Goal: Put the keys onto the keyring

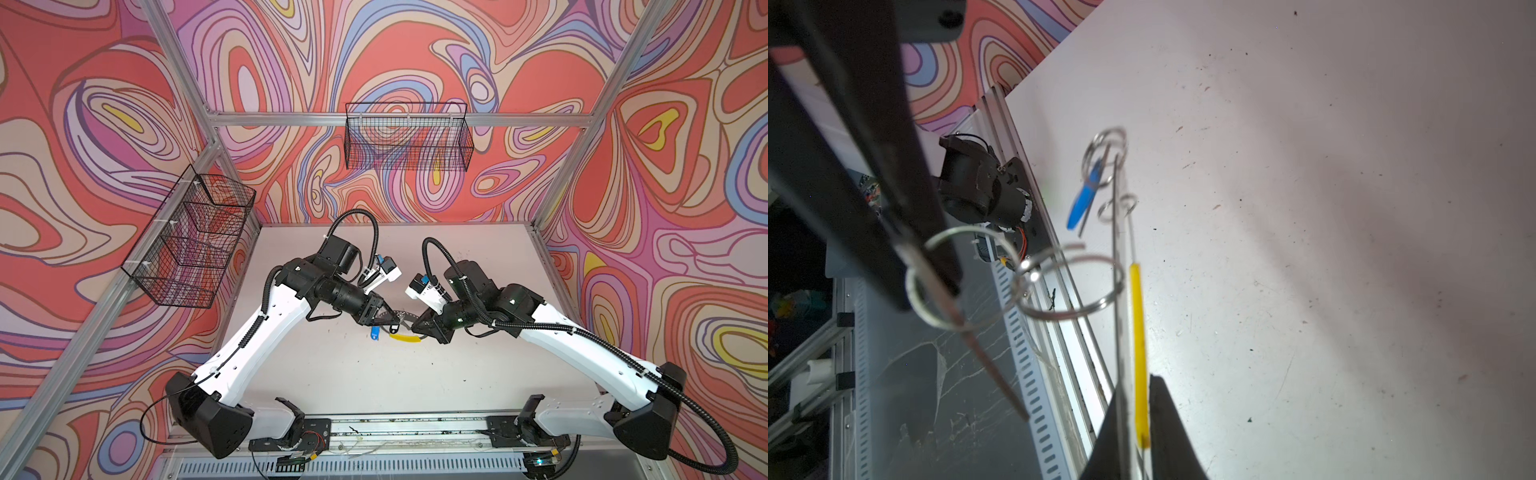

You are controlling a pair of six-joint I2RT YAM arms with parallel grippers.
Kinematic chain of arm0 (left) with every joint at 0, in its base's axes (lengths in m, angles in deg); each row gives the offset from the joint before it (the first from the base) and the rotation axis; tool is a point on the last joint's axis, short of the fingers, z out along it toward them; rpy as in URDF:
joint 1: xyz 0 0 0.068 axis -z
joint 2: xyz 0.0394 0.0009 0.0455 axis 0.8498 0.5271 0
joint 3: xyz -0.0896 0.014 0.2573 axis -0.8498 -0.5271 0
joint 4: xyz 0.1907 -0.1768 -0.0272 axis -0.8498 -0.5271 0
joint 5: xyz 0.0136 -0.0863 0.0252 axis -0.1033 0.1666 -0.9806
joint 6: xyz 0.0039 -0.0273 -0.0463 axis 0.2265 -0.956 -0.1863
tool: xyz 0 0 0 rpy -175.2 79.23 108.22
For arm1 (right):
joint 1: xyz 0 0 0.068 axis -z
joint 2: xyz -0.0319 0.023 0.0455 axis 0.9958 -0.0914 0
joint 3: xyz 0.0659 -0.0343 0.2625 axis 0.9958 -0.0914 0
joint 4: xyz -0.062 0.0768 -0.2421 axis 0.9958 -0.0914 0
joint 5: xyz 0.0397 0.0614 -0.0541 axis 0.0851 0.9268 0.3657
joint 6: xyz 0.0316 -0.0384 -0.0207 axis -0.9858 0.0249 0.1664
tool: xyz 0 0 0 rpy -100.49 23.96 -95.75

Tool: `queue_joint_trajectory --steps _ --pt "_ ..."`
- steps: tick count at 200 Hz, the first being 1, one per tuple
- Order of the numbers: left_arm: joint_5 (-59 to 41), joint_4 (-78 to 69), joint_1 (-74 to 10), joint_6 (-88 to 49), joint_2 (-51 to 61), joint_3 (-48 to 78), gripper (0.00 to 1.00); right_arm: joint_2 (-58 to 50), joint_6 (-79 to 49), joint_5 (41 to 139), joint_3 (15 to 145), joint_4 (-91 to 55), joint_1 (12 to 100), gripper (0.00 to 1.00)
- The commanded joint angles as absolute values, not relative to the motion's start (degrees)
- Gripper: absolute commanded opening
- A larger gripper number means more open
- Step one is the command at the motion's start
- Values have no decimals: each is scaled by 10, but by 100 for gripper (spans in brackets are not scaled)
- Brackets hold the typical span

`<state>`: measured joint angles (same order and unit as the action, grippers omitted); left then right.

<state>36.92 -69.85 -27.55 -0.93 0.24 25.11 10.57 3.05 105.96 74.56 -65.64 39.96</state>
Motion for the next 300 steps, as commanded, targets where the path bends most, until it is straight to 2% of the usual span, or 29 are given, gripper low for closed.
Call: queue_joint_trajectory --steps 1,51,93,112,154,222,300 --pt "396 -715 -275 3 3 268 0 104 32 1002 764 -654 394 0" --pt "363 -682 -275 -52 -20 259 0 139 11 940 767 -606 382 0" --pt "288 -556 -275 -167 -67 201 0 177 -36 1011 742 -512 381 0" --pt "263 -513 -275 -201 -82 183 4 177 -50 1040 741 -500 377 0" --pt "286 -440 -275 -238 -92 161 2 164 -67 1059 736 -470 366 0" --pt "349 -414 -274 -246 -124 128 0 154 -68 975 722 -421 347 0" --pt "404 -422 -238 -227 -102 132 0 125 -45 883 722 -388 296 0"
